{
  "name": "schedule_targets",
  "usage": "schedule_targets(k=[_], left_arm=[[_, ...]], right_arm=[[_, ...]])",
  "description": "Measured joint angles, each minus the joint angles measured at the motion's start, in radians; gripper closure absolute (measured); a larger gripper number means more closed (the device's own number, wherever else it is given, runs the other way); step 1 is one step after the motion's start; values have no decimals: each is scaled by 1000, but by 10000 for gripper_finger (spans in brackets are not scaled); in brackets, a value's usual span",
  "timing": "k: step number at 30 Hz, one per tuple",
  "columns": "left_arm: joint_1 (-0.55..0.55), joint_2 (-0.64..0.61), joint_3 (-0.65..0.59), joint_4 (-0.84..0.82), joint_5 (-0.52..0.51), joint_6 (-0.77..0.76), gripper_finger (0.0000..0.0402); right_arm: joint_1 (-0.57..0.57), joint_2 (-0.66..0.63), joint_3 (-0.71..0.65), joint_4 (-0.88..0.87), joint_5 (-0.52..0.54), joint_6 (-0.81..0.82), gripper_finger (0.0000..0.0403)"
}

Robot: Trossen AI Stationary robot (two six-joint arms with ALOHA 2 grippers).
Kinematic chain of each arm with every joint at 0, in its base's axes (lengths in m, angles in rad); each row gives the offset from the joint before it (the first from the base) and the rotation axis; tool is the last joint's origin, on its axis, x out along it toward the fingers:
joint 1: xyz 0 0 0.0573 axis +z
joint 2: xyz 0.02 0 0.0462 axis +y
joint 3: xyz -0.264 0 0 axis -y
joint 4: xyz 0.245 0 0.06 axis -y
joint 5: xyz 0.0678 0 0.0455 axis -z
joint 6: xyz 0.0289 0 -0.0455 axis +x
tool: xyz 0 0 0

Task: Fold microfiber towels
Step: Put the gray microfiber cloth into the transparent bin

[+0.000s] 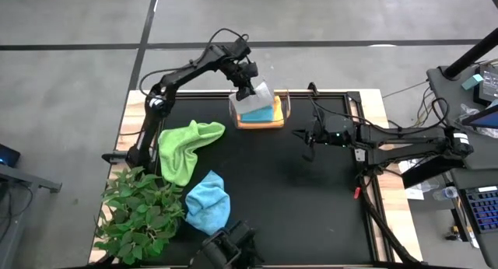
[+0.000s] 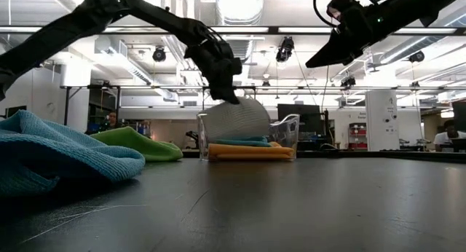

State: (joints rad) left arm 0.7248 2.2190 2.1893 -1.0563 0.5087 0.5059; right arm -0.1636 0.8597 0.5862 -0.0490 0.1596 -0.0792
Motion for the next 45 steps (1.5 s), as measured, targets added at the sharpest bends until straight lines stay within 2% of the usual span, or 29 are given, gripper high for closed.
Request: schedule_targets(k=[4, 10, 22, 24, 28, 32, 36, 45], left_arm=[[-10, 13, -9, 27, 58, 19, 401], [-28, 31, -29, 85, 76, 28, 401], [-62, 105, -40, 191, 56, 24, 392], [-64, 106, -40, 195, 25, 24, 391], [-65, 107, -48, 223, -126, 3, 389], [-64, 107, -52, 247, -140, -2, 384], [-66, 107, -53, 270, -140, -3, 348], [-82, 107, -54, 298, -140, -5, 224]], right_arm=[[-14, 0, -3, 1, 0, 0, 394], [-23, 0, -7, 2, 0, 0, 394], [-25, 0, -7, 1, 0, 0, 394], [-25, 0, -7, 1, 0, 0, 394], [-25, 0, -7, 1, 0, 0, 394], [-25, 0, -7, 1, 0, 0, 394], [-25, 0, -7, 1, 0, 0, 394], [-25, 0, -7, 1, 0, 0, 394]])
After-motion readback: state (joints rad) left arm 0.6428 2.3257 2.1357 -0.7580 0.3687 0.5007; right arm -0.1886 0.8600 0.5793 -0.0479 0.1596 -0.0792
